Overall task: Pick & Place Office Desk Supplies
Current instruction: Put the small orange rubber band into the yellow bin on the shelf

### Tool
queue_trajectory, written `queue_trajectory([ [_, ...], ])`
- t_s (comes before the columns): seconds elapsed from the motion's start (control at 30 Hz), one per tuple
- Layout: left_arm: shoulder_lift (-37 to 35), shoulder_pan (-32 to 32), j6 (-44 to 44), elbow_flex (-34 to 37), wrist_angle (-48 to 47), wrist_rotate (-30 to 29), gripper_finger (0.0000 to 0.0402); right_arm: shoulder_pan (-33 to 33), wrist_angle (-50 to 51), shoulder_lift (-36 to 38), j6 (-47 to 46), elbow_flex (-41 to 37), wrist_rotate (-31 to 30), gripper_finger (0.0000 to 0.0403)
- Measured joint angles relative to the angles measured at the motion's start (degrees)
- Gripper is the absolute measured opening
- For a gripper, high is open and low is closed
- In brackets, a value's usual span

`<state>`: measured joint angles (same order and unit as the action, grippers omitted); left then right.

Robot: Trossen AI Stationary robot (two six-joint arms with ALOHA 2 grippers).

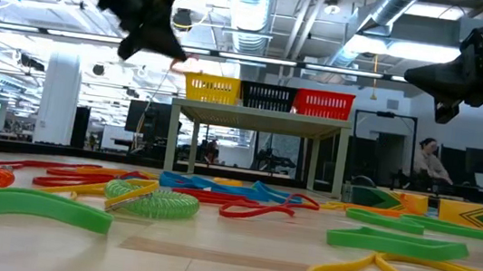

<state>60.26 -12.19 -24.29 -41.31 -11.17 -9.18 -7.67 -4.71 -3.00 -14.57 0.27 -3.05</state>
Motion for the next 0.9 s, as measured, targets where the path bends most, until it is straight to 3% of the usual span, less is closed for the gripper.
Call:
queue_trajectory([
  [0.43, 2.75, -10.21, 14.26, -13.52, -0.72, -3.35, 0.0000, 0.00, 0.00, 0.00, 0.02, 0.00, 0.00, 0.0017],
  [0.9, 18.25, -20.54, 22.99, -23.64, -0.38, -0.64, 0.0000, 0.00, 0.00, 0.00, 0.02, 0.00, 0.00, 0.0017],
])
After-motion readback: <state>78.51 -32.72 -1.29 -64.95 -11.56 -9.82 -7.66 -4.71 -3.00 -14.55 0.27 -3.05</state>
